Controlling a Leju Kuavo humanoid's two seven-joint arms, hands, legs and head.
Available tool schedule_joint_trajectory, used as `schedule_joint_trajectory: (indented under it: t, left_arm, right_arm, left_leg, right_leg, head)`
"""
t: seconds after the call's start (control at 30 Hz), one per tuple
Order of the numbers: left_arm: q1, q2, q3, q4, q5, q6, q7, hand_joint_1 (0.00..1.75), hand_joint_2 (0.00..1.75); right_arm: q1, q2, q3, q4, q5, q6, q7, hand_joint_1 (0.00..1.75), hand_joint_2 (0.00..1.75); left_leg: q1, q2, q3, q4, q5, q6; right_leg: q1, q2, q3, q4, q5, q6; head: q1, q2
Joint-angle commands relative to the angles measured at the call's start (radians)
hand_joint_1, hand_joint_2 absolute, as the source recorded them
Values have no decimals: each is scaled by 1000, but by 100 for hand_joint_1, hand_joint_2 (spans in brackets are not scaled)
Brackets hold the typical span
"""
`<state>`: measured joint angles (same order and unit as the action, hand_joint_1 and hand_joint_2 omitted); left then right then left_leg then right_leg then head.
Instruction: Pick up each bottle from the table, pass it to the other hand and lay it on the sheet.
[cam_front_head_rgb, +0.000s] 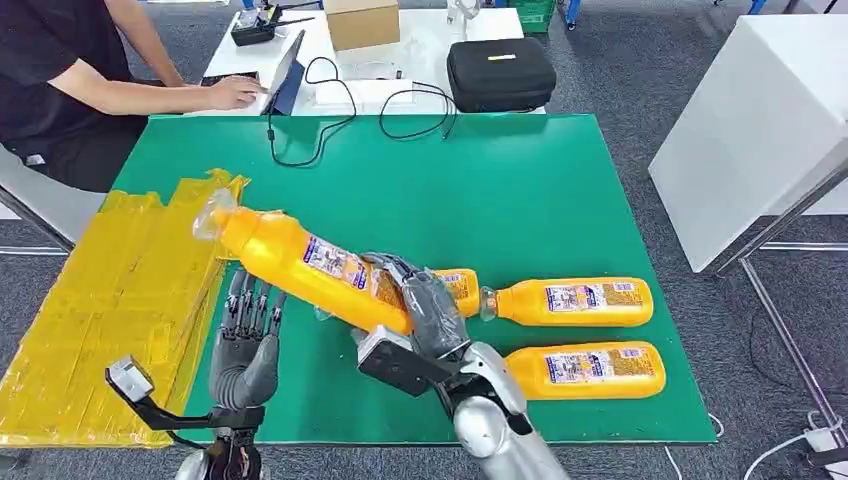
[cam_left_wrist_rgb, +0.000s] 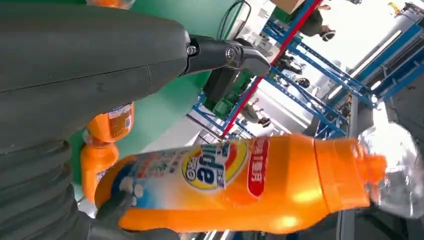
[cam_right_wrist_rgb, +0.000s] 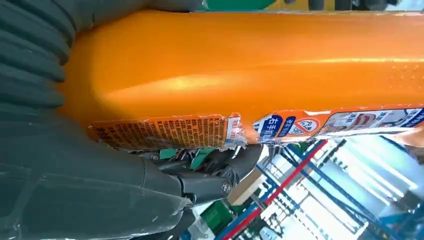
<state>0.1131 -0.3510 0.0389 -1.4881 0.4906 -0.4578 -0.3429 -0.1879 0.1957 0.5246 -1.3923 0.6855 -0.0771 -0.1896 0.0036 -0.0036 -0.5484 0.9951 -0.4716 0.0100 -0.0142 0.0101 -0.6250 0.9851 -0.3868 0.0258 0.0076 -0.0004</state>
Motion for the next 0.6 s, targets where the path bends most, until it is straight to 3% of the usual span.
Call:
schedule_joint_trajectory:
  t: [0.03,0.37,0.6]
  left_arm:
    - [-36,4,23,55,6,8,4,0,175]
    - [-34,4,25,54,7,8,4,0,175]
    - [-33,2,44,49,23,2,4,0,175]
  right_arm:
    - [-70,46,141,237,54,16,-3,175,175]
    - [-68,46,148,242,62,6,-1,175,175]
    - [-79,102,333,372,83,14,-9,175,175]
  left_leg:
    - [1,2,4,-1,-1,-1]
    - [2,1,5,-1,-2,0]
    - [0,2,3,-2,-1,-1]
  right_leg:
    - [1,1,4,-2,0,-1]
    - [2,0,5,-3,-1,-1]
    - [1,2,2,-2,0,-1]
  head:
    - [0,0]
    - [0,0]
    - [0,0]
